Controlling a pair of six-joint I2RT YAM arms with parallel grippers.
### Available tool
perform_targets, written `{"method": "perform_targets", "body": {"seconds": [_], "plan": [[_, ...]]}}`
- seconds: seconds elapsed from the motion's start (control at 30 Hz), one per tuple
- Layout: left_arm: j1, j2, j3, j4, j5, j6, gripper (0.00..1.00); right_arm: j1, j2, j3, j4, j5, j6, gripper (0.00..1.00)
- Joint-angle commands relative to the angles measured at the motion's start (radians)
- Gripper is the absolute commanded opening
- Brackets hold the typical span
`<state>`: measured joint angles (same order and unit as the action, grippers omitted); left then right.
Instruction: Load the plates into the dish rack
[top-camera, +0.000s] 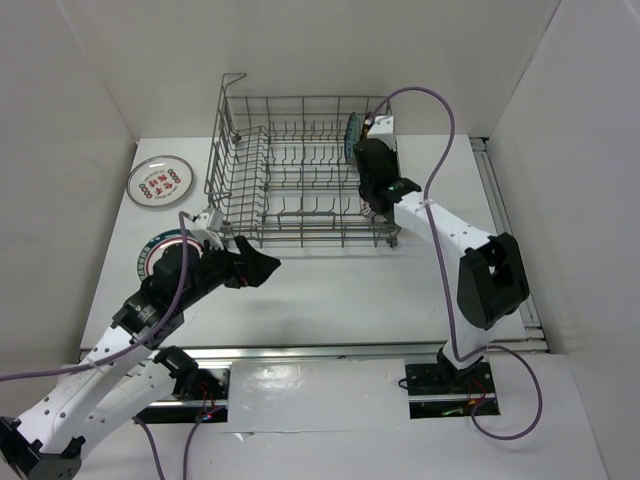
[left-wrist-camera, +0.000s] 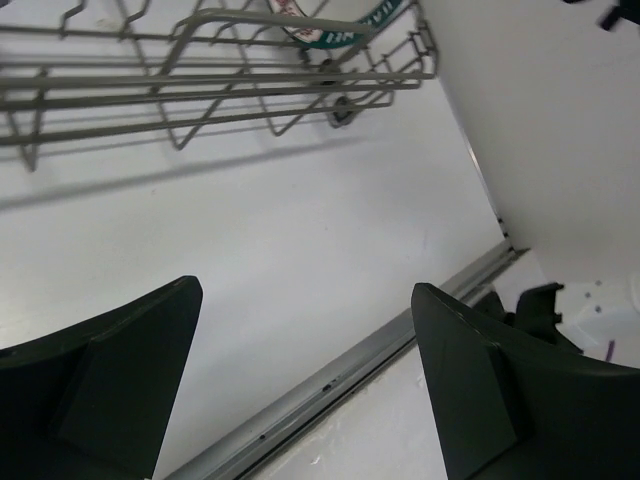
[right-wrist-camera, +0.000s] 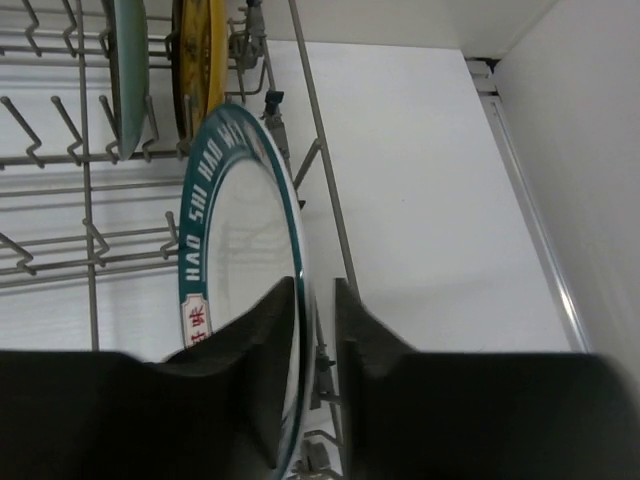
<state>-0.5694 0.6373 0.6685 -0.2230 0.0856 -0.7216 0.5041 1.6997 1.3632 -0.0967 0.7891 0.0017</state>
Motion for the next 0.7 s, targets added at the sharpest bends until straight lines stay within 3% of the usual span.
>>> {"method": "perform_targets", "body": {"seconds": [0.0, 0.07, 0.1, 0.13, 0.2, 0.33, 0.53, 0.67], "plan": [[-0.003, -0.021, 0.048, -0.108, -0.15, -0.064, 1.0, 0.019, -0.011, 0.043, 0.077, 0.03, 0.011, 0.33], [-0.003, -0.044, 0.048, -0.136, -0.211, -0.106, 1.0, 0.028, -0.011, 0.034, 0.077, 0.03, 0.011, 0.44], [-0.003, -0.054, 0.036, -0.166, -0.236, -0.123, 1.0, 0.037, -0.011, 0.034, 0.077, 0.03, 0.011, 0.57], [-0.003, -0.066, 0.026, -0.177, -0.262, -0.143, 1.0, 0.037, -0.011, 0.043, 0.077, 0.03, 0.011, 0.64], [-0.003, -0.097, 0.016, -0.209, -0.334, -0.195, 1.0, 0.051, -0.011, 0.043, 0.077, 0.03, 0.001, 0.71], [-0.003, -0.149, -0.006, -0.32, -0.483, -0.327, 1.0, 0.097, -0.067, 0.083, 0.068, 0.065, -0.022, 1.0], [-0.003, -0.241, -0.053, -0.539, -0.729, -0.565, 1.0, 0.236, -0.189, 0.158, -0.003, 0.159, -0.037, 1.0], [-0.003, -0.269, -0.11, -0.63, -0.816, -0.763, 1.0, 0.353, -0.267, 0.166, -0.08, 0.212, -0.035, 1.0]]}}
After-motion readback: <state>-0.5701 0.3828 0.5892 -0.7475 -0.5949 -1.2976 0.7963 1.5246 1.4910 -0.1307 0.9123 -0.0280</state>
